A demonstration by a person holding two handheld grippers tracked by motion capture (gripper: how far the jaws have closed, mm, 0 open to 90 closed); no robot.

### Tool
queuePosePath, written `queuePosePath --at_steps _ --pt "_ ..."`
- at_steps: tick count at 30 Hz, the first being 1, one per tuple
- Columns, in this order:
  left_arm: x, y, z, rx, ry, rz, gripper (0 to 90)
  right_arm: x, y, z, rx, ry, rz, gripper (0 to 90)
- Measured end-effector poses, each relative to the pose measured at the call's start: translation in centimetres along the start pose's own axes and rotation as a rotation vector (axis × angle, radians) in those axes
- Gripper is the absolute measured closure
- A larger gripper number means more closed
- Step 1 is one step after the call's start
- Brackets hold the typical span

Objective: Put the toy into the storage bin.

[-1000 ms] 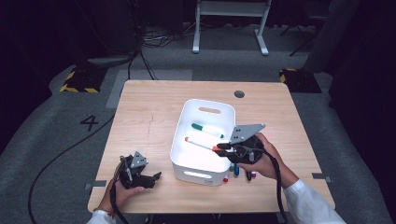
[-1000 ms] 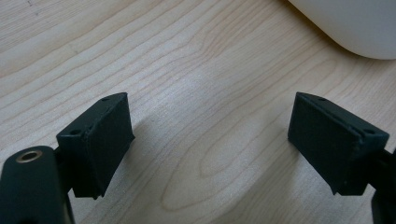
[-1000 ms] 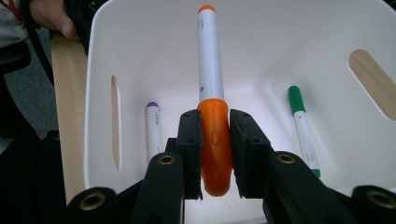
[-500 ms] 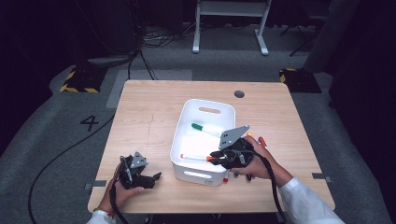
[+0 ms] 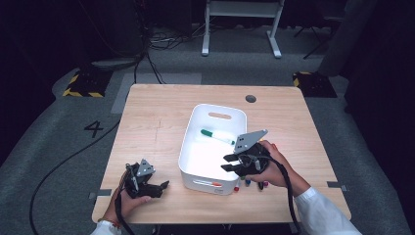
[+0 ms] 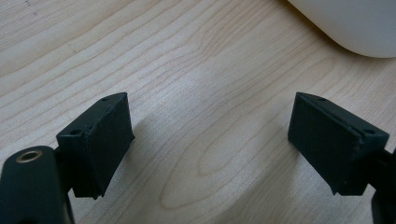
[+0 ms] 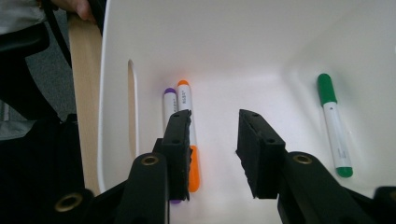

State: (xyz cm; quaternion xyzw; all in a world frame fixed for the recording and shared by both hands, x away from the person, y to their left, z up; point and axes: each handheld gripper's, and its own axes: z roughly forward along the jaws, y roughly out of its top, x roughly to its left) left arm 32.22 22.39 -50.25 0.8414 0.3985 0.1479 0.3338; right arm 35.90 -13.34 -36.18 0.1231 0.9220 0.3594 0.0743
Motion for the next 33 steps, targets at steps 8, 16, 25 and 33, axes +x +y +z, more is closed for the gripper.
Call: queuePosePath --at_steps 8,16,25,33 --pt "0.0 0.0 0.0 -0.001 -0.001 -0.001 13.9 -0.5 -0.6 -1.8 -0.027 -0.056 0.018 61.3" --pt "0.0 0.0 0.0 -0.001 -0.001 -0.001 13.9 -1.6 -3.0 -5.2 -0.064 -0.163 0.071 59.4" --pt "0.0 0.0 0.0 0.0 0.0 -0.002 13.9 -3.0 -6.6 -7.4 -0.093 -0.259 0.142 56.4" --pt "0.0 0.0 0.0 0.0 0.0 -0.001 13.9 -5.0 -10.4 -7.5 -0.058 -0.355 0.226 56.3"
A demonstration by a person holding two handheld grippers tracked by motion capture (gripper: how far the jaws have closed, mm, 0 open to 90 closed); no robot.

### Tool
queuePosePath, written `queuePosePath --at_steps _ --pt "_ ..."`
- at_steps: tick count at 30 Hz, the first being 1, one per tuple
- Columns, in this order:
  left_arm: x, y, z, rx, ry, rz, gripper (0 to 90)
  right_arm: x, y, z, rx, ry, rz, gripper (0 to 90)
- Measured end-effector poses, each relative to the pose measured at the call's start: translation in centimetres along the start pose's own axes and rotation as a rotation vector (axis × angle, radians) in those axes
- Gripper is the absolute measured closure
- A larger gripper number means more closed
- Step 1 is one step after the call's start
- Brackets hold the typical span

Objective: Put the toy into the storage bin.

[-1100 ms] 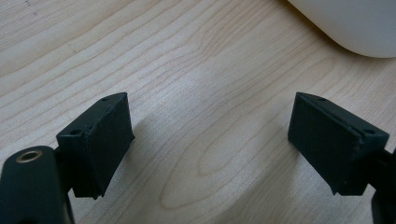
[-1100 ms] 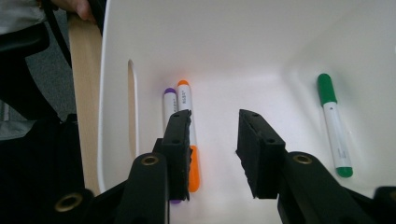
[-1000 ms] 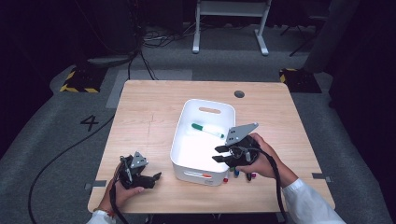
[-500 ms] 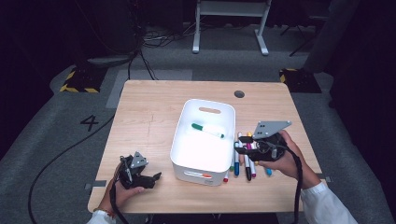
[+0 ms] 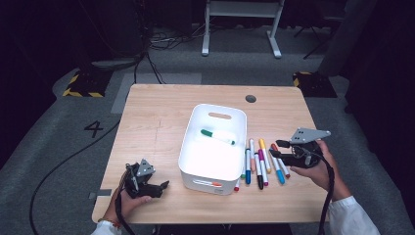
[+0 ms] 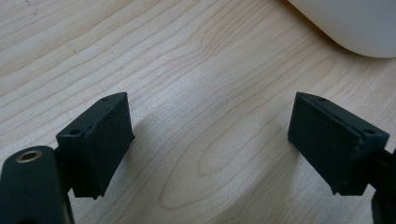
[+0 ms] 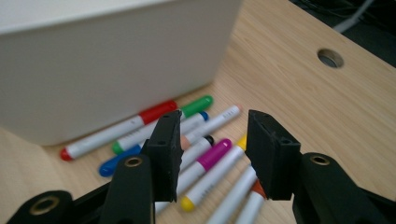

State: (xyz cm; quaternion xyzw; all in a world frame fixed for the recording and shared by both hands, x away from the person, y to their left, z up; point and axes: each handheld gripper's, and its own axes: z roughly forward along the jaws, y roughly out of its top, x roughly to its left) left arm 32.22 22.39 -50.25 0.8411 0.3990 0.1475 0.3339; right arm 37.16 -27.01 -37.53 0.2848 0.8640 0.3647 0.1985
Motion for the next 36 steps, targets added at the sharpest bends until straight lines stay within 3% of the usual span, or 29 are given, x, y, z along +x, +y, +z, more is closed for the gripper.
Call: queuePosePath --at_steps 8,15,26,36 --pt "0.0 0.0 0.0 0.0 0.0 0.0 13.9 -2.8 -3.4 2.4 0.057 -0.074 0.089 56.8" --pt "0.0 0.0 0.0 0.0 0.0 0.0 13.9 -4.5 -5.6 5.0 0.114 -0.101 0.165 56.9" --pt "0.0 0.0 0.0 0.001 0.0 -0.001 13.9 -5.5 -7.0 7.2 0.137 -0.1 0.232 57.0" --pt "0.0 0.0 0.0 0.001 0.0 0.0 13.9 -5.9 -7.4 8.4 0.159 -0.111 0.258 58.5"
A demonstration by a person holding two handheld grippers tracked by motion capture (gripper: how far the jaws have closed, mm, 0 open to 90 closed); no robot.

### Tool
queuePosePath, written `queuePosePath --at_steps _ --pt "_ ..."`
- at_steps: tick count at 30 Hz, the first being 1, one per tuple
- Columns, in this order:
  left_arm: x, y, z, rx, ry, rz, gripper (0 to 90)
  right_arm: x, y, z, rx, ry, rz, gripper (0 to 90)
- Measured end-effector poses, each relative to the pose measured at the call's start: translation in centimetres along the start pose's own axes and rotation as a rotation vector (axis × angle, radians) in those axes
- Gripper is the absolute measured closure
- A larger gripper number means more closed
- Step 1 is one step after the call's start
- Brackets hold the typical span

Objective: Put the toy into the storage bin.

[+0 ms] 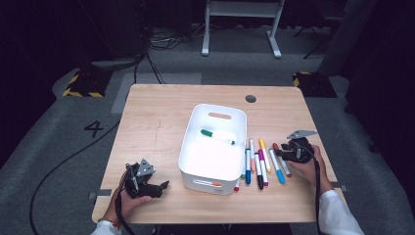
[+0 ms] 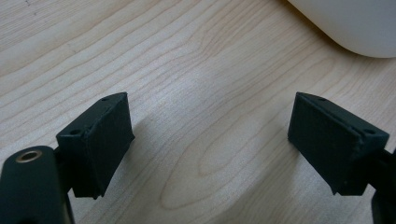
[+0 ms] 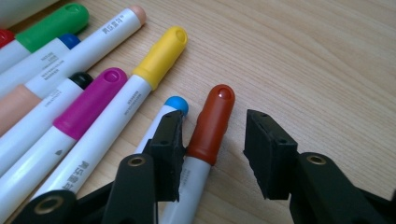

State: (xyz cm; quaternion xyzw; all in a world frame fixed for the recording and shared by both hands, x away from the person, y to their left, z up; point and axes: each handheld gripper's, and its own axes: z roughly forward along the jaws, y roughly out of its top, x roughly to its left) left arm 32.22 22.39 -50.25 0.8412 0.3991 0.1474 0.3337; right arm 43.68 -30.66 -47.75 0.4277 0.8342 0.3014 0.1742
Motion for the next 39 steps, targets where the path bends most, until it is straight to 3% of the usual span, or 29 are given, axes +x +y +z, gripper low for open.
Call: queuePosePath --at_steps 4,8,12,17,21,25,32,39 --pt "0.0 0.0 0.0 -0.001 -0.001 0.0 13.9 -0.3 -0.2 0.5 0.017 -0.006 0.012 62.3" --pt "0.0 0.0 0.0 0.0 0.0 0.0 13.9 -0.8 -0.4 0.6 0.008 -0.009 0.041 72.9" --pt "0.0 0.0 0.0 0.0 0.0 0.0 13.9 -1.1 -0.5 0.5 -0.001 -0.017 0.048 74.4" --pt "0.0 0.0 0.0 0.0 0.0 0.0 13.9 -1.3 -0.5 -0.6 -0.046 -0.012 0.05 74.6" --pt "0.0 0.0 0.0 0.0 0.0 0.0 13.9 -1.1 0.2 -2.2 -0.099 -0.006 0.026 74.6" --pt "0.0 0.0 0.0 0.0 -0.001 0.0 13.9 -0.4 1.1 -4.0 -0.133 0.014 -0.017 74.6" --pt "0.0 0.0 0.0 0.0 -0.001 0.0 13.9 2.2 3.5 -7.4 -0.222 0.065 -0.088 74.7" --pt "0.0 0.0 0.0 -0.001 -0.002 0.001 13.9 4.9 5.5 -9.8 -0.272 0.117 -0.162 74.7"
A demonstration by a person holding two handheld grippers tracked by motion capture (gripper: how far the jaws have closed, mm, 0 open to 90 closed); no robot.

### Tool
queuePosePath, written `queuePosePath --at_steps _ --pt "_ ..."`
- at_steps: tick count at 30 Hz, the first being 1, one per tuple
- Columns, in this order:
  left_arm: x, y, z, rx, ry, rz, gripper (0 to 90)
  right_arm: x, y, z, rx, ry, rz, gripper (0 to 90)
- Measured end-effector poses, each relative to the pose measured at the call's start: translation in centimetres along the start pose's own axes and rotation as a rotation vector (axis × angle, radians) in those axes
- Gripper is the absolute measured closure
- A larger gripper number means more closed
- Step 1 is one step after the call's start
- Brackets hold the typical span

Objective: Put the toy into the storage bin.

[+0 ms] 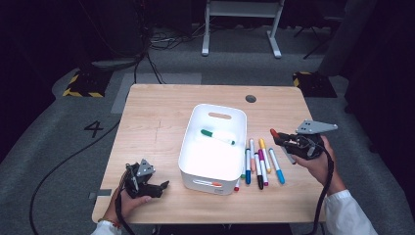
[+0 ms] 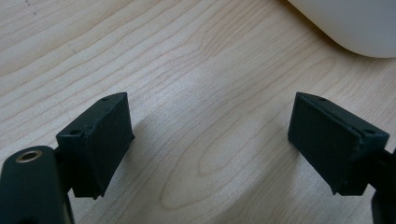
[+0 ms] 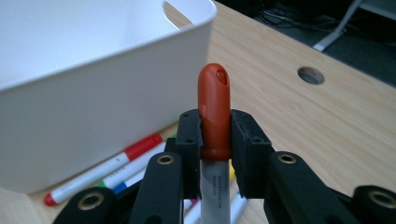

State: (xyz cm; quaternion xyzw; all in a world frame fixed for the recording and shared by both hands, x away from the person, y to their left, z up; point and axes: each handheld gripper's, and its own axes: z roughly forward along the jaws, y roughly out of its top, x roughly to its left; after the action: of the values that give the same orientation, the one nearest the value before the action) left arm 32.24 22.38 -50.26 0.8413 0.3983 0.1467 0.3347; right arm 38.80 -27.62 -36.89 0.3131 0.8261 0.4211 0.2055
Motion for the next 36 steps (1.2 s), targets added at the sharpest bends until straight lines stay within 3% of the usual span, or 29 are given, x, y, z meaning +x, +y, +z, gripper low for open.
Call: queuePosePath --at_steps 11,19,36 --pt "0.0 0.0 0.0 0.001 0.002 -0.001 13.9 3.7 3.8 -1.5 -0.041 0.107 -0.08 74.6" --pt "0.0 0.0 0.0 0.001 0.002 -0.001 13.9 5.5 6.0 -1.5 -0.049 0.161 -0.111 74.6" --pt "0.0 0.0 0.0 0.001 0.002 -0.001 13.9 8.6 9.2 -1.0 -0.072 0.227 -0.186 74.6"
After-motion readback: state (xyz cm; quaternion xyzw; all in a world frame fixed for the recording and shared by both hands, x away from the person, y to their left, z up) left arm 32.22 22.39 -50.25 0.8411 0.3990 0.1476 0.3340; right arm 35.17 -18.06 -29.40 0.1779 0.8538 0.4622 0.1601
